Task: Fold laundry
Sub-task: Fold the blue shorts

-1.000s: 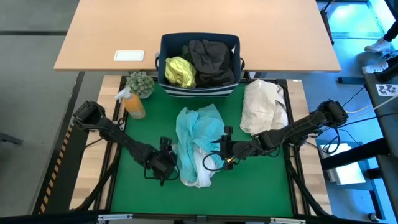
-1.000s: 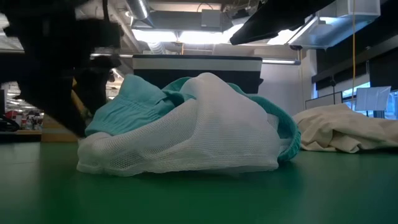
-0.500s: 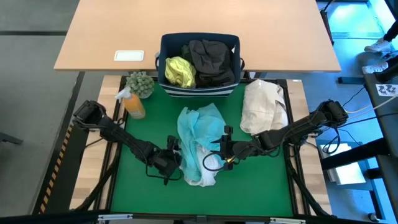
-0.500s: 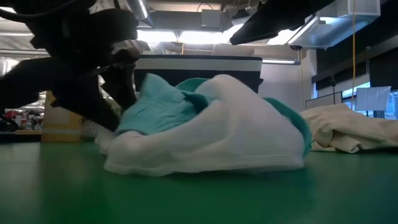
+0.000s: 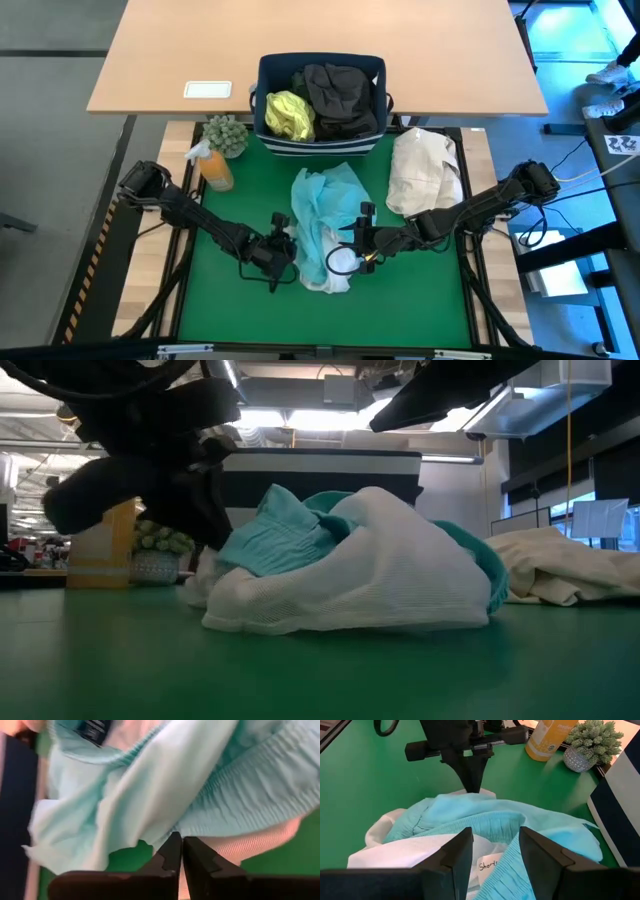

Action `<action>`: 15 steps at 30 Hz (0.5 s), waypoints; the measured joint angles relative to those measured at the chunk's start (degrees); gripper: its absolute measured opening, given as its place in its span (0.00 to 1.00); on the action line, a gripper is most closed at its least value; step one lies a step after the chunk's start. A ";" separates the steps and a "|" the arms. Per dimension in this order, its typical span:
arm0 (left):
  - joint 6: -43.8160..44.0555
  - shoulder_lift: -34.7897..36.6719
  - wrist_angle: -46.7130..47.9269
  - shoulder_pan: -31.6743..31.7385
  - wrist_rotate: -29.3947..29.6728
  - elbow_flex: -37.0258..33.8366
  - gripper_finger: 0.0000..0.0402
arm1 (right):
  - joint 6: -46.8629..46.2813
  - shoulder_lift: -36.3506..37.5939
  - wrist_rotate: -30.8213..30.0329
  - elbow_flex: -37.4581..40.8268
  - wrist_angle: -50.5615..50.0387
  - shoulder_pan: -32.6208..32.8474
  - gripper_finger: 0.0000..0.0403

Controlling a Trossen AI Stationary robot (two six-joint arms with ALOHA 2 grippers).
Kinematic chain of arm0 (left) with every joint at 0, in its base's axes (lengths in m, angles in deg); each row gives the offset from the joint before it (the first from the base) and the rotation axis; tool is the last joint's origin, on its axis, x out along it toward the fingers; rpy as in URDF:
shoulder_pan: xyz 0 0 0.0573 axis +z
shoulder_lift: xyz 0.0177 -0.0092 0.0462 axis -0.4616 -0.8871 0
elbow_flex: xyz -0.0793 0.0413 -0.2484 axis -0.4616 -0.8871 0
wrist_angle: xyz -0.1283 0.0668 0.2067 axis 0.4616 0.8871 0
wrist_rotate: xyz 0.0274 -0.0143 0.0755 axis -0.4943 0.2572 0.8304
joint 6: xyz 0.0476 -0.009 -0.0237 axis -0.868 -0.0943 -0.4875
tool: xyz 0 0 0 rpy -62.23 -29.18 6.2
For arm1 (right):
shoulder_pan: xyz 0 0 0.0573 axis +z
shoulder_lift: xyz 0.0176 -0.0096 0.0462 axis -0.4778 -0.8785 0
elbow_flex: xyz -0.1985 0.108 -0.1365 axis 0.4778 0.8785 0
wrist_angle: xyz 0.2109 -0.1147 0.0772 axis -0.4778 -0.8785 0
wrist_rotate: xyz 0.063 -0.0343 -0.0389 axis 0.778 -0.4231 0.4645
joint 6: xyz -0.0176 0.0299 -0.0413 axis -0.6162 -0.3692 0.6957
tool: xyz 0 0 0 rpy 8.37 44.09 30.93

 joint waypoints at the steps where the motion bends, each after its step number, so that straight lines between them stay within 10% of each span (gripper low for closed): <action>1: 0.00 0.00 0.19 -0.02 0.95 0.44 0.02 | 0.02 0.25 0.04 0.00 -0.12 0.03 0.40; 15: -0.01 -0.04 12.15 -0.24 11.89 14.41 0.00 | -18.31 1.41 6.86 -0.04 -17.59 0.71 0.40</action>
